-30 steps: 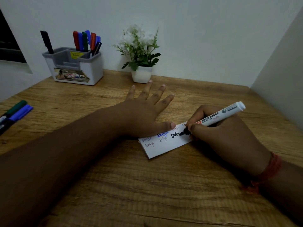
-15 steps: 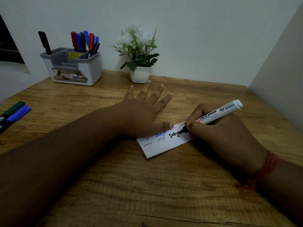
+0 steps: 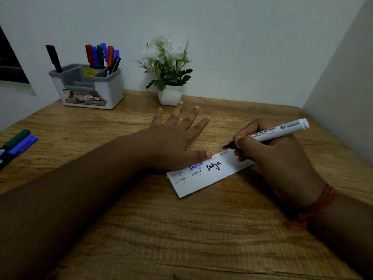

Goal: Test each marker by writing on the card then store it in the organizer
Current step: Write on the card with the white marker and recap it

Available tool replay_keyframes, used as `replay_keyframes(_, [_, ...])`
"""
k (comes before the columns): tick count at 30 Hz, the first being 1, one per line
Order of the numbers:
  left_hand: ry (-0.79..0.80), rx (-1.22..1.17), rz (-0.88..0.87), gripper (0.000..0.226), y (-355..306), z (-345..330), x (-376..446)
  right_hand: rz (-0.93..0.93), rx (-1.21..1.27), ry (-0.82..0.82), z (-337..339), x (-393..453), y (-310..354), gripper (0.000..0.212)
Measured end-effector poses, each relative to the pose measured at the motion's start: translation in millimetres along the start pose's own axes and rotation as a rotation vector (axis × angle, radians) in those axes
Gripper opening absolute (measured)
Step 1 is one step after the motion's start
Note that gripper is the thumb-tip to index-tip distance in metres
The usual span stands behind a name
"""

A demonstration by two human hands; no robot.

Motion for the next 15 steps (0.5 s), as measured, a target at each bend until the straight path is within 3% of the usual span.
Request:
replay_keyframes(8, [-0.094, -0.120, 0.072, 0.085, 21.6, 13.4, -1.7, 0.089, 0.116, -0.098, 7.6, 9.8, 3.2, 0.002])
replay_keyframes(15, [-0.031, -0.161, 0.072, 0.075, 42.8, 14.0, -5.3, 0.154, 0.151, -0.004, 5.6, 40.8, 13.8, 0.012])
Point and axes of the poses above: each hand's wrist, its own x-axis towards the middle knuckle, its own z-axis out of the back of the hand, y = z × x, the point moved 1 cm from there along x, towards the middle knuckle, and after that the axes turned 5 degrees about z, right-handed, at the moved point
